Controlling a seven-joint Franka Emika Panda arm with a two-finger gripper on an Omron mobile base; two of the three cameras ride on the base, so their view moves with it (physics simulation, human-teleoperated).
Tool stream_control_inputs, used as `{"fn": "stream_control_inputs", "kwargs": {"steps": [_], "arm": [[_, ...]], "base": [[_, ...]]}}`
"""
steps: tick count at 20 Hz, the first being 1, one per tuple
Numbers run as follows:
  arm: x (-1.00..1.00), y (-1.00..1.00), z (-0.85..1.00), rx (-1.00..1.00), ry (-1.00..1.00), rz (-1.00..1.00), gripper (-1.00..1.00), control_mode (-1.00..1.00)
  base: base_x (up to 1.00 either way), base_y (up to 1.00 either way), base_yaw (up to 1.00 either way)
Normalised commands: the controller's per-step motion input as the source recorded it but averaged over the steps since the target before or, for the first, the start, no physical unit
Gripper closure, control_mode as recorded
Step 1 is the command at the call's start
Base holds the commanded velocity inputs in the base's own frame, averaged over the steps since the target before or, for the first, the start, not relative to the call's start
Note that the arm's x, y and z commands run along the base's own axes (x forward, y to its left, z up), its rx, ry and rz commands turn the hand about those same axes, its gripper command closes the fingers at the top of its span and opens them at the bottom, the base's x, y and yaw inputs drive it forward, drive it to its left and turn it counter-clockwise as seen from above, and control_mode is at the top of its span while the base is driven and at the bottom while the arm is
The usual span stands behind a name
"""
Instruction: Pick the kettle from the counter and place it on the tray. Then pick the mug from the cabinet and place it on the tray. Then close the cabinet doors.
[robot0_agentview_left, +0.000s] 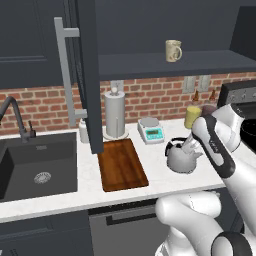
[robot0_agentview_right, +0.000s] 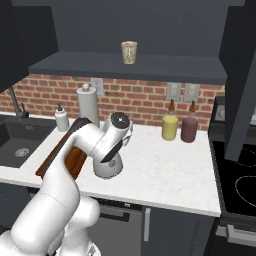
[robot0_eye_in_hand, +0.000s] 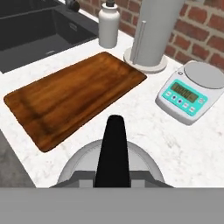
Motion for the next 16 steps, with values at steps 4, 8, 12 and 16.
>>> {"fn": "stream_control_inputs", "kwargs": {"steps": [4, 8, 12, 16], "arm": [[0.00, 0.39, 0.01, -0.02, -0.01, 0.15, 1.00, -1.00], [0.00, 0.45, 0.00, -0.04, 0.00, 0.11, 1.00, -1.00], [0.00, 0.49, 0.00, -0.06, 0.01, 0.11, 1.00, -1.00], [0.00, 0.37, 0.10, -0.03, 0.06, 0.12, 1.00, -1.00]], "base": [[0.00, 0.00, 0.00], [0.00, 0.00, 0.00], [0.00, 0.00, 0.00], [0.00, 0.00, 0.00]]}}
